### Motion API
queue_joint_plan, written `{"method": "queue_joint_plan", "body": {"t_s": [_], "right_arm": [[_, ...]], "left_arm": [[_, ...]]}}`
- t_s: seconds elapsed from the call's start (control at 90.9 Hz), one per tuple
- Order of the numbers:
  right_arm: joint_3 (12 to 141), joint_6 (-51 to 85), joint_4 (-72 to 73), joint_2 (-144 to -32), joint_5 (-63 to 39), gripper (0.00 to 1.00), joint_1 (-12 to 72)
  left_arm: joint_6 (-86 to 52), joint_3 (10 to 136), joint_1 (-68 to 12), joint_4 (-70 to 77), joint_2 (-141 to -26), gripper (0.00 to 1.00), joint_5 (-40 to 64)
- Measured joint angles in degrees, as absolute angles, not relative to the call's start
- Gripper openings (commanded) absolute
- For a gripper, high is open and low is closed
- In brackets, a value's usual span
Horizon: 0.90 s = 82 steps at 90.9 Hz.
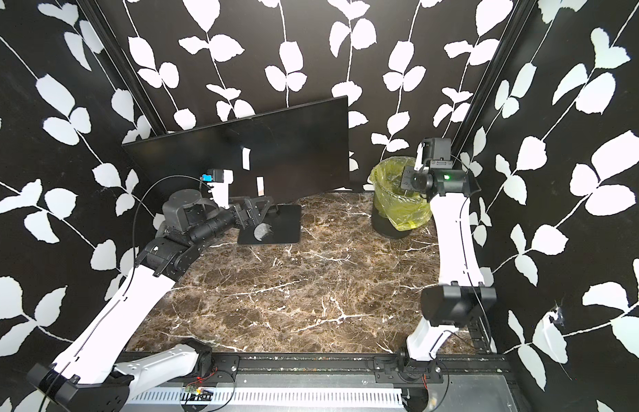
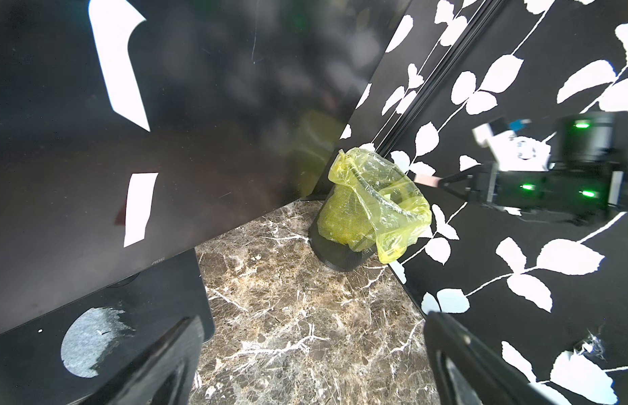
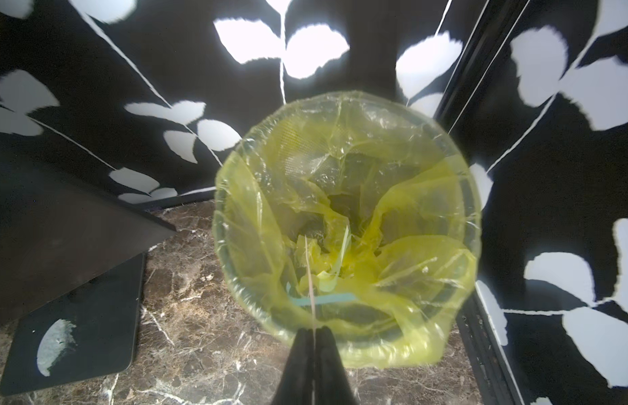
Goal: Remove the sticky note from the monitor
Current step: Place the sticky note in the trash bin.
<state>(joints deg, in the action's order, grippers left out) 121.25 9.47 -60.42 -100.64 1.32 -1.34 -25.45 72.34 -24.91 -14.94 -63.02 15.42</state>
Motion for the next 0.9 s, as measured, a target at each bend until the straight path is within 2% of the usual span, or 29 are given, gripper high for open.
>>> {"method": "queue_joint_plan", "body": {"t_s": [0.088, 0.33, 0.561, 0.902], "right_arm": [[124.29, 8.58, -63.05, -104.47, 1.06, 0.26, -2.13], [134.32, 7.2, -67.13, -111.74, -0.12, 0.43, -2.79], [135.72, 4.95, -67.75, -111.81, -0.21, 0.46, -2.39], [133.23, -2.87, -69.76, -111.55, 10.09, 0.48, -0.12]], "left_arm": [[-25.45, 72.34, -24.91, -14.94, -63.05, 0.99, 15.46], [-25.41, 72.34, -24.91, -14.96, -63.57, 0.99, 15.49], [-25.39, 72.34, -24.91, -14.96, -64.27, 0.99, 15.57], [-25.02, 72.34, -24.91, -14.96, -66.17, 0.99, 15.97]]}}
